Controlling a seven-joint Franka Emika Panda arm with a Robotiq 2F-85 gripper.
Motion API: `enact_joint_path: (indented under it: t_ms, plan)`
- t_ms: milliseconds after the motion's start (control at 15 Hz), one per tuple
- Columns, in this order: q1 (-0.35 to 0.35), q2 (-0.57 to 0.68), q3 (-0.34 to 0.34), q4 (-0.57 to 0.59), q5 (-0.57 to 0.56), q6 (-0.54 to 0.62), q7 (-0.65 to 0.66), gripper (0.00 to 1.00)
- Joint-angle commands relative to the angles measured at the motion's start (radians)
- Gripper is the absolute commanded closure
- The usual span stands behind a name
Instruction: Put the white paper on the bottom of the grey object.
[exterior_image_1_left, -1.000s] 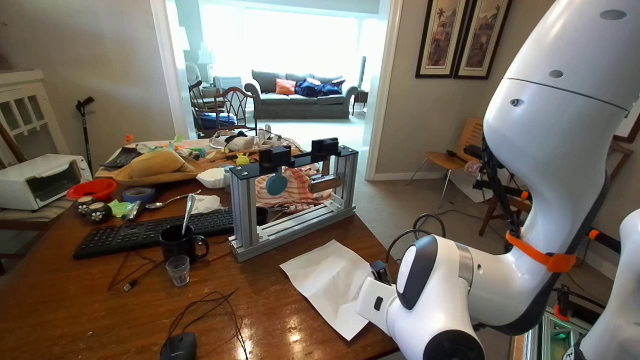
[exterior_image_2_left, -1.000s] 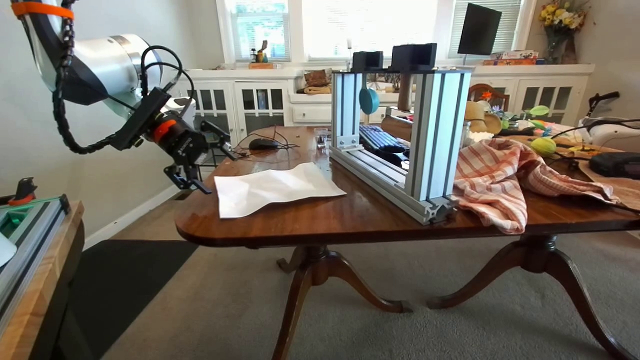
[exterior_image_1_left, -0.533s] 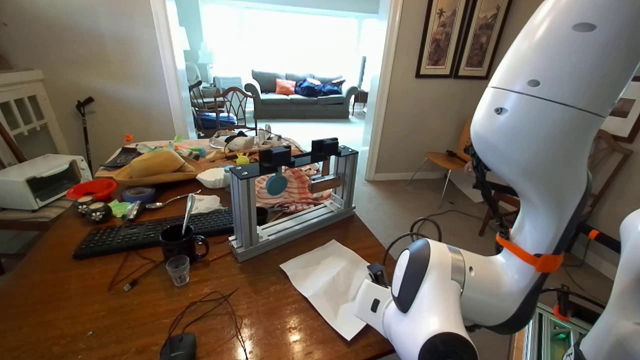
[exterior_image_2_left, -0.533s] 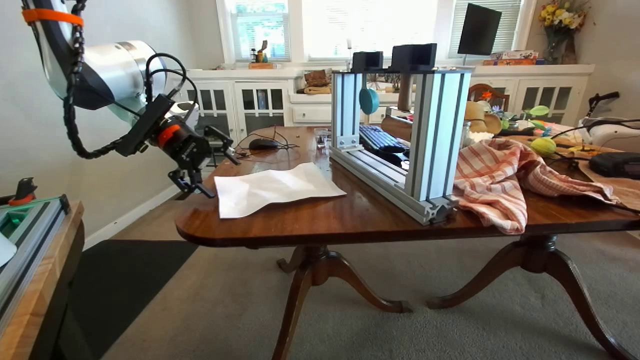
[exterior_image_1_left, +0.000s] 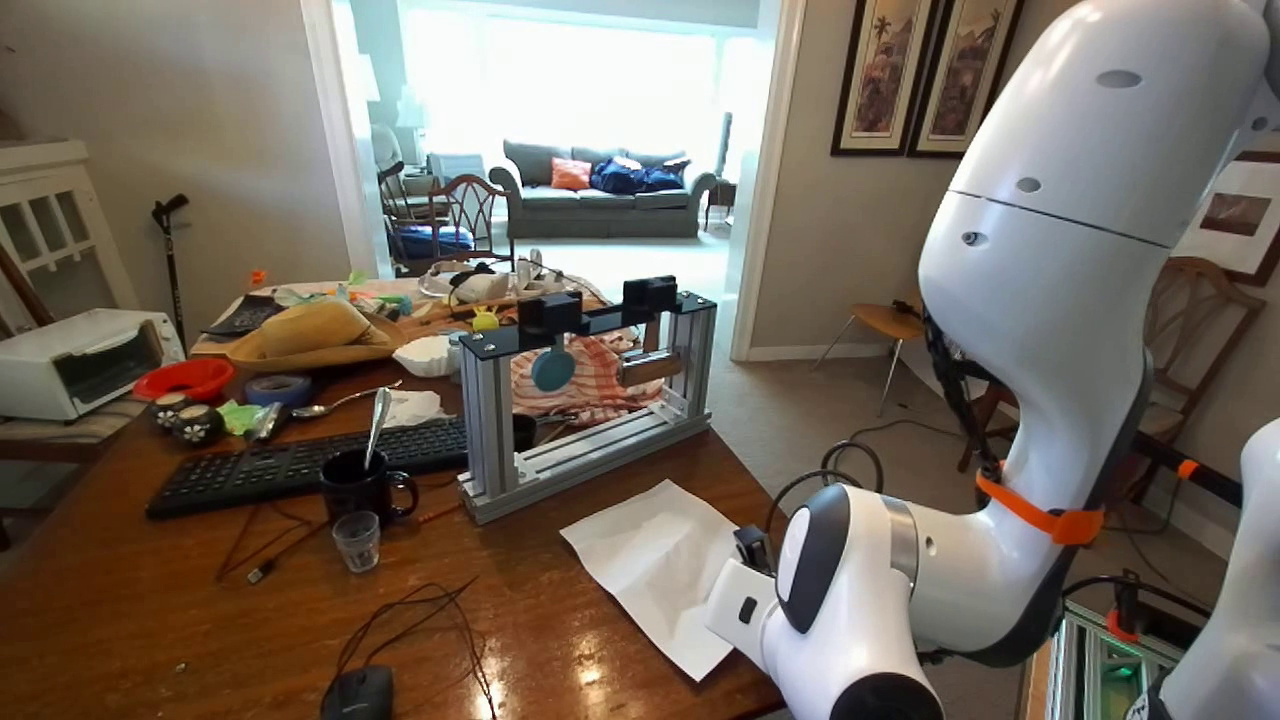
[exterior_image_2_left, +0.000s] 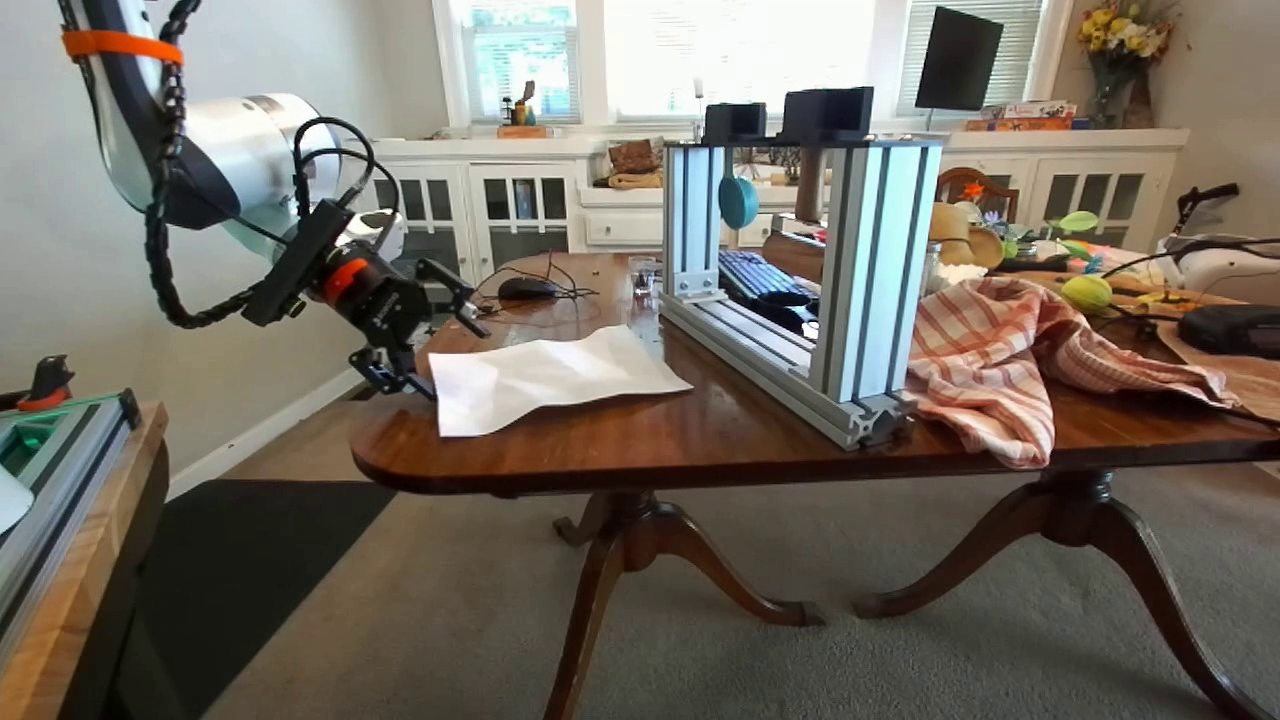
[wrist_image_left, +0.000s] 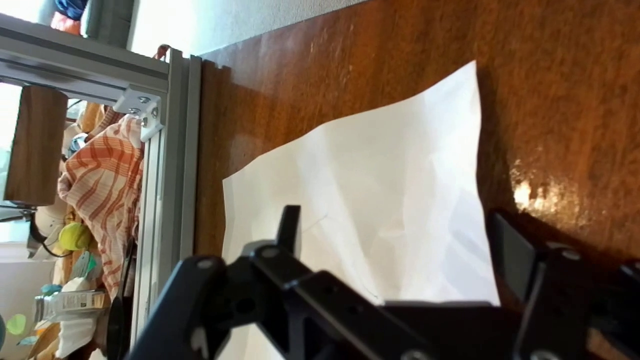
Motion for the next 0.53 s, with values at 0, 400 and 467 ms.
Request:
enact_joint_path:
  t_ms: [0,400,467]
  plan:
    - [-0.005,0.037,0.0,0.015,-0.045,-0.028,0.051,0.13]
    - [-0.008,0.044,0.002,0.018,-0.052,-0.036,0.077,0.2]
    - [-0.008,0.045,0.002,0.018,-0.054,-0.036,0.08,0.19]
